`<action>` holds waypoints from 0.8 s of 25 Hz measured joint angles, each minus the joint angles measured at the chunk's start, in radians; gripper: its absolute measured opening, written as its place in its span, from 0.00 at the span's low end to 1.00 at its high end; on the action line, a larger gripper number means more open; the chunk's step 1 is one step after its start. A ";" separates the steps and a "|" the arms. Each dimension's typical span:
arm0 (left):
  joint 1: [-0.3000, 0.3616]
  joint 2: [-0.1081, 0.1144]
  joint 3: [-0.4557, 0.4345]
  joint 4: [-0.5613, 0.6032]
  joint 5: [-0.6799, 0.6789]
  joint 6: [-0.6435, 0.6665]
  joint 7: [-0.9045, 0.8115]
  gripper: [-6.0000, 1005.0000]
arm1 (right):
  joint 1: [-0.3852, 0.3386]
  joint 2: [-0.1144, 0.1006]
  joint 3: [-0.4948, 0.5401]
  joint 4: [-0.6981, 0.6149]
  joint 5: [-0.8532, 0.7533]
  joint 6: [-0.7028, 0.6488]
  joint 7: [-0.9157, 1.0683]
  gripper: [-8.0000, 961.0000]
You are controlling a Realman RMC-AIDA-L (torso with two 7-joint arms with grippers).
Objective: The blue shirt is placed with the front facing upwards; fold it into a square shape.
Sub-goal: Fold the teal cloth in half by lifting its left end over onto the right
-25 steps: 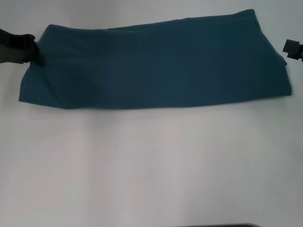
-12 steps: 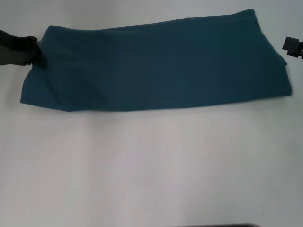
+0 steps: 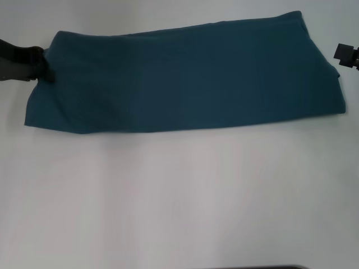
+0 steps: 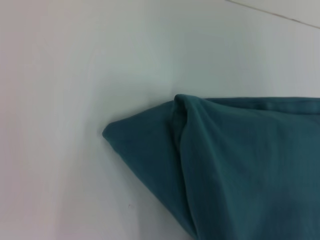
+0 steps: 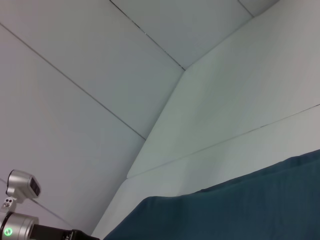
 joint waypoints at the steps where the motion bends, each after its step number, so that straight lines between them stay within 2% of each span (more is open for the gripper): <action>1: 0.000 0.000 0.000 0.000 0.000 0.000 0.000 0.05 | 0.000 0.000 0.000 0.000 0.000 0.000 0.000 0.93; 9: 0.000 0.008 0.002 0.001 0.038 -0.004 -0.003 0.05 | -0.001 0.001 0.000 0.000 -0.001 0.001 0.000 0.93; 20: 0.005 0.056 -0.070 -0.007 0.179 -0.016 -0.039 0.05 | 0.000 0.001 0.000 0.000 -0.001 0.007 0.002 0.93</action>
